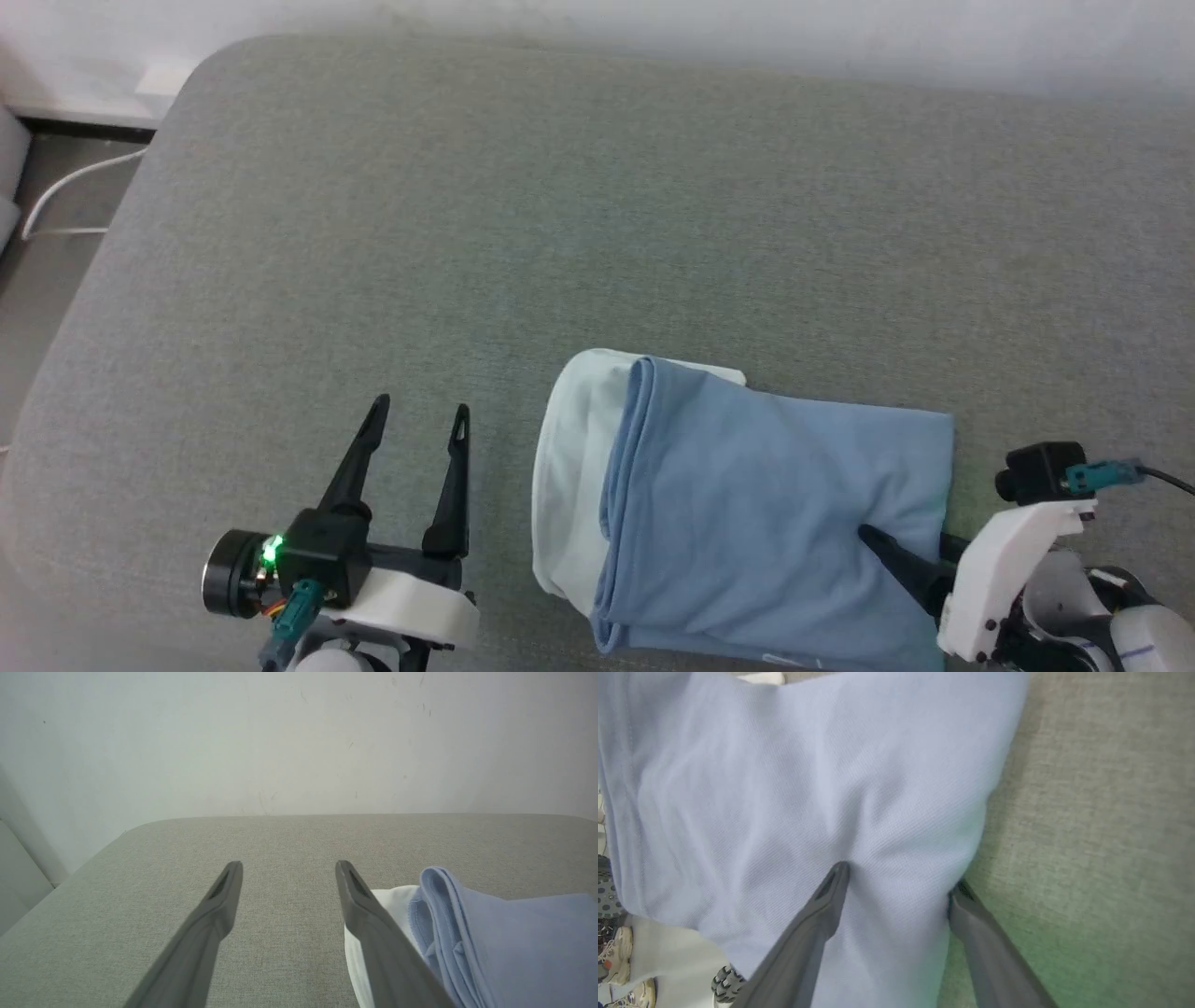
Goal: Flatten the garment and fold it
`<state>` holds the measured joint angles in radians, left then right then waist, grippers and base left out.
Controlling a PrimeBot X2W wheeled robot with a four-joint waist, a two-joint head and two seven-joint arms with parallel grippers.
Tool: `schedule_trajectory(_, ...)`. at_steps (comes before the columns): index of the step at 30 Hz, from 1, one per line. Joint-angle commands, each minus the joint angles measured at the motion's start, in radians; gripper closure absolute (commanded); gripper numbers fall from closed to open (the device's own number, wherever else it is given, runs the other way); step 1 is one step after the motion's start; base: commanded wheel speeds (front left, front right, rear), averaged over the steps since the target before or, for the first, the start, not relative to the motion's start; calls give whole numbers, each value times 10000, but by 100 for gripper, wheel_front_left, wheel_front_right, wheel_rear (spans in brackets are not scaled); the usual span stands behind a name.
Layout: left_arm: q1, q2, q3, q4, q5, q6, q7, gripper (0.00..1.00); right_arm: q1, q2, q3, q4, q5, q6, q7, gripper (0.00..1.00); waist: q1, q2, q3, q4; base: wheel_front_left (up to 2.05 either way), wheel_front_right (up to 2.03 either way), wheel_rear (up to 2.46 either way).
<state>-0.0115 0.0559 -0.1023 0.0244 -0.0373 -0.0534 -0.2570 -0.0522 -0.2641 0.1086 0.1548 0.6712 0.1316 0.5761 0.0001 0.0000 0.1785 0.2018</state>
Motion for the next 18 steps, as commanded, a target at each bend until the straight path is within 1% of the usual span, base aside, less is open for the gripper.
schedule_trajectory(1, -151, -43, -12, 30, 52, -35, -47, 0, -155, 91, 153, 139, -5, -9, -8, 0, -1, 0, 176, 312, 0, 0, 0)
schedule_trajectory(5, -159, -45, -35, 38, 40, 5, -47, 0, -396, 214, 753, 701, -44, -9, -117, 0, -1, 0, 139, 453, 0, 0, 0)
schedule_trajectory(6, -156, -46, -45, 45, 40, 12, -47, 0, -450, 230, 881, 823, -46, -9, -159, 55, -1, 0, 117, 468, 0, 0, 0)
schedule_trajectory(7, -150, -46, -53, 51, 40, 22, -47, 0, -514, 223, 993, 916, -66, -9, -240, 100, -1, 0, 95, 473, 0, 0, 0)
schedule_trajectory(10, -128, -48, -70, 52, 36, 51, -47, 0, -750, 86, 1248, 1106, -283, -9, -619, 100, -1, 0, -19, 392, 0, 0, 0)
schedule_trajectory(13, -95, -49, -125, 33, 15, 43, -47, 0, -1090, -255, 1514, 1037, -751, -9, -1131, 100, -1, 0, -139, 144, 0, 0, 0)
schedule_trajectory(15, -68, -50, -190, 63, -50, -4, -47, 0, -1398, -634, 1790, 788, -1235, -9, -1493, 100, -1, 0, -200, -124, 0, 0, 0)
schedule_trajectory(17, -57, -51, -321, 103, -56, -81, -47, 0, -1832, -1138, 2141, 434, -1961, -9, -1840, 100, -1, 0, -200, -493, 0, 0, 0)
schedule_trajectory(18, -71, -51, -380, 107, -55, -104, -47, 0, -2056, -1367, 2342, 268, -2269, -9, -1866, 100, -1, 0, -173, -706, 0, 0, 0)
